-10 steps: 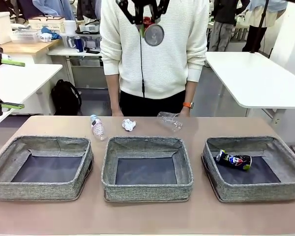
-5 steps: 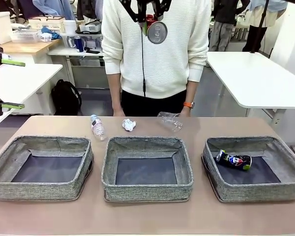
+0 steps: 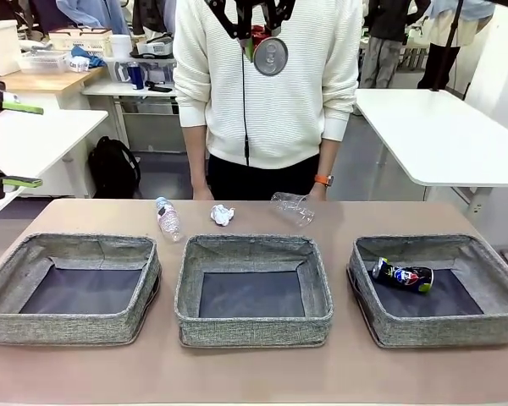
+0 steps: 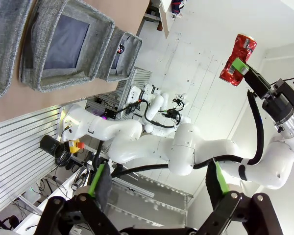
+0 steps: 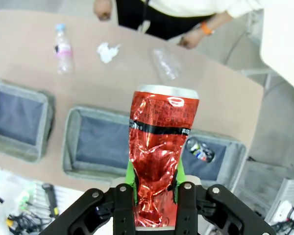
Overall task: Sort the waste into the appropriate baskets.
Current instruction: Place the picked waste into the Fabric basket indicated by the person.
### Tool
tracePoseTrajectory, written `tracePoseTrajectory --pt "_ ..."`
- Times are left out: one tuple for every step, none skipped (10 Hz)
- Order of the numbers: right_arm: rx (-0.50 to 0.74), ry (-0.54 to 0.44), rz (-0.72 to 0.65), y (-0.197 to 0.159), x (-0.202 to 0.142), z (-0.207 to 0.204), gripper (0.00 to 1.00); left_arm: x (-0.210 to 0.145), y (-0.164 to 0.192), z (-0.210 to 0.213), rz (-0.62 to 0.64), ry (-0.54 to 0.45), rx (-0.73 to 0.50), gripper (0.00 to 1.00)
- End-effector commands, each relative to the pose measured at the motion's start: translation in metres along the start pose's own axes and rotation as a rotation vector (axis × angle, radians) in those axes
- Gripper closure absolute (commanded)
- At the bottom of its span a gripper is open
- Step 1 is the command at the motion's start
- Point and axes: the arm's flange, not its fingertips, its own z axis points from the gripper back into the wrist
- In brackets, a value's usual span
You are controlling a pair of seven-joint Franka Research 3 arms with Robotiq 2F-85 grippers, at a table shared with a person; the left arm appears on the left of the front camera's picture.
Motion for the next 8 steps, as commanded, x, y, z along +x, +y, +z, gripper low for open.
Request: tracePoseTrajectory --pt "0.011 -0.010 -0.010 0.0031 -0.0013 0.0009 0.68 -0.0014 0.0003 0.0031 -0.015 0.010 0.004 0.00" --pt "0.011 -0.010 -0.010 0.0031 -0.0013 0.0009 0.68 -0.0014 0.0003 0.0031 -0.015 0.010 0.004 0.00" --pt "0.011 -0.010 -0.010 0.0031 -0.0013 0.0009 0.68 -0.0014 0.0003 0.0031 -0.015 0.010 0.004 0.00" --pt "0.011 -0.010 -0.010 0.0031 -0.0013 0.0009 0.68 -0.0014 0.0003 0.0031 -0.015 0.010 0.004 0.00" --pt "0.011 -0.010 -0.010 0.0031 -0.0013 0.0009 0.68 -0.0014 0.0003 0.0031 -0.015 0.010 0.004 0.00" --pt "0.011 -0.010 -0.010 0.0031 -0.0013 0.0009 0.68 -0.0014 0.0003 0.0031 -0.015 0.010 0.004 0.00" --pt "0.011 -0.010 -0.010 0.0031 -0.0013 0.0009 0.68 -0.0014 0.0003 0.0031 -0.015 0.010 0.004 0.00" --pt "0.011 -0.010 -0.010 0.0031 -0.0013 0.0009 0.68 -0.0014 0.0003 0.0031 -0.015 0.010 0.004 0.00"
